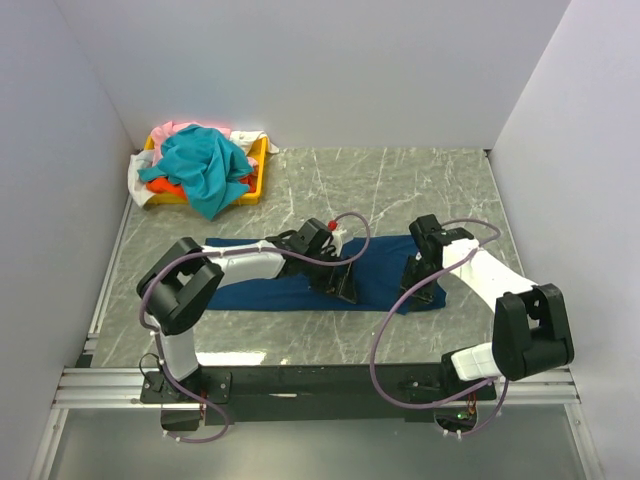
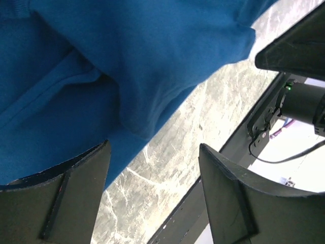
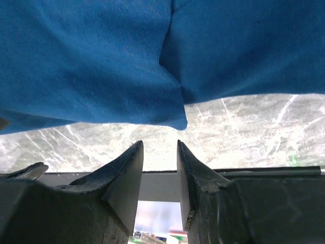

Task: Fold and stack the t-shirts
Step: Fold the tshirt

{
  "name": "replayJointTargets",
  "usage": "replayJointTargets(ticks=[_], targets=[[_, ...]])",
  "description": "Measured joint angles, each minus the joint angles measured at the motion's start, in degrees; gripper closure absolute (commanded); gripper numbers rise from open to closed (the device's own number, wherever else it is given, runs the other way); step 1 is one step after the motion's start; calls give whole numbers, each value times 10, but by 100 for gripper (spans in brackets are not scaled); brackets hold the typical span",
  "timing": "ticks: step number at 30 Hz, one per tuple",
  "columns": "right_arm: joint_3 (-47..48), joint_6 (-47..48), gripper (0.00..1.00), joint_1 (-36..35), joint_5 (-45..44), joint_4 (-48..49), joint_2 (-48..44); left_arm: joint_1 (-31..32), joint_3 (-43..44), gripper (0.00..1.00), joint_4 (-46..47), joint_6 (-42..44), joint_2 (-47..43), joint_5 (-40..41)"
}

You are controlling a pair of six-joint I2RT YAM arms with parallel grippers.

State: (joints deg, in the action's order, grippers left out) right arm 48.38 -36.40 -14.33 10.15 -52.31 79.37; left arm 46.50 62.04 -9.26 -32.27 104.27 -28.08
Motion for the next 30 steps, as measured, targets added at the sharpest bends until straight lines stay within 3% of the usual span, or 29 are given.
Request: replayJointTargets(ticks=[15,18,28,30], targets=[[-48,-28,60,-1,-13,49,-1,3,17,41,27,-44,36,2],[-50,-30,59,-1,-20,52,-1,3,17,49,33,-51,39,-5],[-74,-38,59,-1,-36,64,-3,3,24,99,34,-63,64,-14],[-75,-39,59,-1,-37,64,-7,3,30,100,19,-63,64,-6]])
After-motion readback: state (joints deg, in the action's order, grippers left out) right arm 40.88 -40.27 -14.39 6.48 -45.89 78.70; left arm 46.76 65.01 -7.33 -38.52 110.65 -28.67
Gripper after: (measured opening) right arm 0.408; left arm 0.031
